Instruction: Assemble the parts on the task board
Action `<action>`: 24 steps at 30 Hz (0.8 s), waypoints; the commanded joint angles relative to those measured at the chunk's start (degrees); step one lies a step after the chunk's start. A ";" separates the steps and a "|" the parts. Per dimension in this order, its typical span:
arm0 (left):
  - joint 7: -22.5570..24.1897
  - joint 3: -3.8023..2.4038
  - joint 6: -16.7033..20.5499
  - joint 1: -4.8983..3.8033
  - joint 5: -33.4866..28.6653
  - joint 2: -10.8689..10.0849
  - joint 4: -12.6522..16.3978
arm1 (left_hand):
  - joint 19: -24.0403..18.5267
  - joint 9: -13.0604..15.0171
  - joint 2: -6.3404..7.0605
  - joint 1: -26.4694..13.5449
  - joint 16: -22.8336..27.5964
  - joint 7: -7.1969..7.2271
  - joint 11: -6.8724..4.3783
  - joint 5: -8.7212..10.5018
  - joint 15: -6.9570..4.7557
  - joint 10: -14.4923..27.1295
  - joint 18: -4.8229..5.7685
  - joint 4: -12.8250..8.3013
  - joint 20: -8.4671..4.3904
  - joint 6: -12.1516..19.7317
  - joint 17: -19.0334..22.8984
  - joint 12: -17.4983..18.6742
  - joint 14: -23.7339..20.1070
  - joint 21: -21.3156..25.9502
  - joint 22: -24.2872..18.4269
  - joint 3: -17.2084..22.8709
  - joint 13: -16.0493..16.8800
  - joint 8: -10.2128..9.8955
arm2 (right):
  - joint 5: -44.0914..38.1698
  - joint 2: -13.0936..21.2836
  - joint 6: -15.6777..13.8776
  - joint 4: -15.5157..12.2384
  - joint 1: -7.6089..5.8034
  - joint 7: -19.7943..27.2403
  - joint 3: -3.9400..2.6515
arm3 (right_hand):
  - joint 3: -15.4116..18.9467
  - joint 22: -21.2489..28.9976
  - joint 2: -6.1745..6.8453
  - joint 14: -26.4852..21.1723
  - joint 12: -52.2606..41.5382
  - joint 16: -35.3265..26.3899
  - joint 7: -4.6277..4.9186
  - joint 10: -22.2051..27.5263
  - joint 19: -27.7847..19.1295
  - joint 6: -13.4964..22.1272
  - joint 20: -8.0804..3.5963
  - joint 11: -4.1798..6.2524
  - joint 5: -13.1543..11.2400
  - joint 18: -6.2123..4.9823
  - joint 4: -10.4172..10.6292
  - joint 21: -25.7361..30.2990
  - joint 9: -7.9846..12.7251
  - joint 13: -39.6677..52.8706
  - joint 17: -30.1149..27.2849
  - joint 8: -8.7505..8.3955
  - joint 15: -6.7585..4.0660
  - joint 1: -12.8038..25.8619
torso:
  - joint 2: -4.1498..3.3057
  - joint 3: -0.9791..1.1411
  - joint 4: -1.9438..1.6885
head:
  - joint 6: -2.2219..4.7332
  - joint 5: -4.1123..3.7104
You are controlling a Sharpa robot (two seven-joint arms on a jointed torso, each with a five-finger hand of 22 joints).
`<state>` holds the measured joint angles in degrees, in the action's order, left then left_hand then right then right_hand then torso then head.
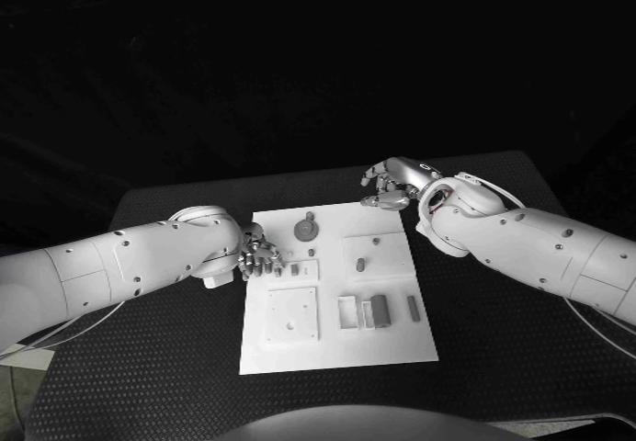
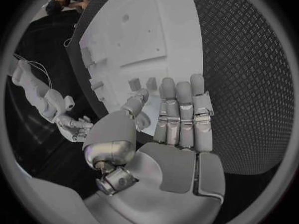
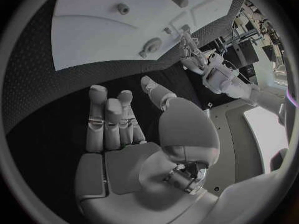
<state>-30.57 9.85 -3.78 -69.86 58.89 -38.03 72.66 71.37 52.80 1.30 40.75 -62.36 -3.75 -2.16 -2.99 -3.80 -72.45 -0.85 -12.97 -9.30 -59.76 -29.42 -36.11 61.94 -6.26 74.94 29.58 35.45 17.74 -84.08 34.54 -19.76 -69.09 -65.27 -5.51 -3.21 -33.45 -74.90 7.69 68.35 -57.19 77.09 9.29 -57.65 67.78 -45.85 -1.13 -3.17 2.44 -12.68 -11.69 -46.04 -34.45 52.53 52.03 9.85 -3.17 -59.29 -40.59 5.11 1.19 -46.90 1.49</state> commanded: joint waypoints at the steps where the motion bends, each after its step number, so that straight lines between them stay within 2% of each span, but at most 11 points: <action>1: 0.55 -1.19 0.74 -0.05 -3.46 -0.42 0.40 | 0.24 0.07 1.10 -0.30 -0.28 -0.03 -0.09 0.23 -0.26 0.05 -0.53 0.25 -0.25 -0.26 0.10 -0.24 -0.24 0.07 1.14 -0.20 0.04 0.23 | -0.03 0.03 0.51 -0.06 0.02 0.12 -0.02 | 0.11 -1.04 -0.24 0.39 -0.17 -0.30 0.42 0.37 0.05 -0.02 -0.27 0.03 0.34 -2.32 0.14 0.27 0.07 -0.10 0.08 -0.26 -0.02 0.24 | 0.02 0.02 -0.05 | 0.14 -0.07; 2: 0.56 -1.96 0.66 -0.05 -4.63 -0.57 0.61 | 0.22 0.09 1.91 -0.62 -0.27 -0.07 -0.06 0.23 -0.26 0.09 -0.52 0.46 -0.26 -0.17 0.13 -0.22 -0.28 0.10 1.12 -0.33 0.05 0.15 | -0.03 0.05 0.51 -0.05 0.02 0.12 -0.02 | 0.11 -1.04 -0.24 0.39 -0.17 -0.30 0.42 0.37 0.05 -0.02 -0.27 0.03 0.34 -2.32 0.14 0.27 0.07 -0.10 0.08 -0.26 -0.02 0.24 | 0.01 0.02 -0.05 | 0.17 -0.09; 3: 0.58 -2.14 0.67 -0.06 -4.74 -0.62 0.67 | 0.23 0.10 2.22 -0.76 -0.27 -0.08 -0.05 0.23 -0.26 0.10 -0.51 0.53 -0.26 -0.15 0.14 -0.22 -0.29 0.11 1.12 -0.39 0.05 0.12 | -0.03 0.06 0.51 -0.05 0.02 0.12 -0.02 | 0.11 -1.04 -0.24 0.39 -0.17 -0.30 0.42 0.37 0.05 -0.02 -0.27 0.03 0.34 -2.32 0.15 0.27 0.07 -0.10 0.08 -0.26 -0.02 0.24 | 0.00 0.02 -0.04 | 0.19 -0.09; 4: 0.66 -2.76 1.09 -0.09 -4.73 -0.79 0.83 | 0.16 0.14 2.80 -1.52 -0.28 -0.14 0.01 0.22 -0.25 0.16 -0.48 0.58 -0.25 -0.03 0.16 -0.22 -0.34 0.17 1.11 -1.13 0.08 0.02 | -0.03 0.07 0.50 -0.05 0.03 0.11 -0.02 | 0.11 -1.04 -0.24 0.39 -0.17 -0.30 0.42 0.37 0.05 -0.02 -0.27 0.02 0.33 -2.32 0.14 0.27 0.07 -0.11 0.08 -0.26 -0.02 0.25 | 0.01 0.00 -0.06 | 0.24 -0.06; 8: 1.18 -3.72 2.56 -0.33 -4.73 -0.89 0.34 | -0.05 0.22 3.41 -2.45 -0.24 -0.23 0.08 0.22 -0.27 0.43 -0.51 -0.08 -0.30 0.33 0.23 -0.15 -0.59 0.33 1.09 -2.63 0.11 -0.25 | -0.03 0.03 0.51 -0.09 0.03 0.12 -0.02 | 0.11 -1.04 -0.24 0.39 -0.17 -0.30 0.43 0.37 0.05 -0.01 -0.27 0.02 0.33 -2.32 0.15 0.27 0.07 -0.11 0.08 -0.26 -0.02 0.25 | 0.03 0.02 -0.04 | 0.33 0.02; 12: 2.95 -3.81 6.12 -0.69 -6.94 -0.63 -0.63 | -0.36 0.08 3.28 -2.19 -0.03 -0.48 0.29 0.20 -0.25 0.87 -0.50 -0.55 -0.26 1.30 0.35 0.06 -0.98 0.53 1.02 -2.74 0.06 -0.83 | -0.03 0.08 0.51 -0.09 0.04 0.12 -0.02 | 0.11 -1.04 -0.24 0.39 -0.18 -0.30 0.43 0.37 0.05 -0.01 -0.27 0.02 0.34 -2.32 0.15 0.27 0.07 -0.12 0.08 -0.26 -0.02 0.25 | 0.00 0.03 0.03 | 0.47 -0.04; 16: 5.35 -3.80 9.78 -0.88 -8.49 -0.14 -0.44 | -4.75 -1.58 0.93 -0.56 3.06 -2.90 2.67 0.08 1.61 5.42 0.22 -3.10 1.32 5.96 1.98 3.04 -5.23 2.73 -0.06 -2.69 -1.28 -4.06 | -0.03 0.12 0.53 -0.06 0.04 0.11 -0.02 | 0.11 -1.04 -0.24 0.39 -0.18 -0.30 0.43 0.37 0.05 -0.01 -0.27 0.02 0.34 -2.32 0.15 0.27 0.07 -0.12 0.08 -0.26 -0.02 0.25 | -0.01 0.03 0.02 | 0.54 -0.12; 17: 5.78 -3.80 10.18 -0.88 -8.49 0.02 -0.40 | -5.75 -2.17 0.81 -0.05 3.73 -3.33 3.12 0.13 2.08 6.11 0.21 -3.37 1.75 6.65 2.41 3.73 -5.86 2.72 -0.46 -2.54 -1.71 -4.63 | -0.03 0.09 0.52 -0.03 0.04 0.10 -0.02 | 0.11 -1.04 -0.24 0.39 -0.18 -0.30 0.43 0.37 0.05 -0.02 -0.27 0.02 0.34 -2.32 0.15 0.27 0.07 -0.12 0.08 -0.26 -0.02 0.26 | -0.01 0.03 0.02 | 0.54 -0.12; 20: 8.44 -3.79 13.02 -0.92 -8.53 0.83 -0.38 | -6.07 -2.85 1.02 1.14 4.01 -3.43 3.23 0.11 2.38 6.01 -0.10 -3.54 2.10 6.52 2.79 4.06 -5.76 2.53 -0.89 -2.34 -2.07 -4.82 | -0.03 0.03 0.52 -0.03 0.04 0.12 -0.02 | 0.11 -1.04 -0.25 0.39 -0.19 -0.30 0.43 0.37 0.06 -0.02 -0.27 0.02 0.34 -2.32 0.16 0.27 0.07 -0.13 0.08 -0.26 -0.02 0.26 | -0.02 0.01 -0.01 | 0.58 -0.14; 22: 11.50 -3.75 16.07 -0.91 -7.32 1.49 -0.23 | -6.66 -3.51 1.00 4.73 4.38 -3.52 3.38 -0.12 2.68 6.52 -0.20 -3.61 2.50 6.32 3.18 4.54 -6.17 2.59 -1.24 -1.54 -2.45 -4.90 | -0.03 -0.03 0.51 -0.03 0.05 0.13 -0.02 | 0.11 -1.04 -0.25 0.39 -0.19 -0.30 0.43 0.37 0.06 -0.02 -0.26 0.02 0.34 -2.32 0.16 0.27 0.07 -0.13 0.08 -0.26 -0.02 0.26 | -0.01 0.01 -0.01 | 0.59 -0.14; 24: 13.64 -3.65 17.19 -0.88 -4.28 2.03 -0.11 | -10.21 -4.80 1.45 10.31 6.02 -4.40 4.58 -0.44 4.17 9.62 0.22 -3.58 3.83 7.80 4.09 6.40 -9.23 2.72 -2.16 -0.39 -3.50 -5.97 | -0.03 -0.08 0.49 0.03 0.05 0.15 -0.02 | 0.11 -1.04 -0.26 0.39 -0.19 -0.30 0.43 0.37 0.06 -0.02 -0.26 0.02 0.34 -2.32 0.16 0.27 0.07 -0.13 0.08 -0.26 -0.02 0.26 | -0.02 0.03 -0.02 | 0.63 -0.13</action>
<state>-23.54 6.20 7.55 -70.69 52.33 -36.29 72.32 61.65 48.05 2.74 50.75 -56.66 -8.15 2.32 -3.31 0.27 -63.35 -0.86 -16.60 -5.58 -52.31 -25.45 -30.00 53.17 -3.72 72.85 28.98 32.05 11.92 -84.08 34.53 -19.75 -69.08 -65.25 -5.53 -3.21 -33.45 -74.90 7.69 68.35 -57.18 77.09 9.35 -57.65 67.78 -45.79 -1.08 -3.17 2.44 -12.68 -11.69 -46.04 -34.46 52.48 52.02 9.85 -3.17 -59.29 -40.58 5.14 1.19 -46.30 1.35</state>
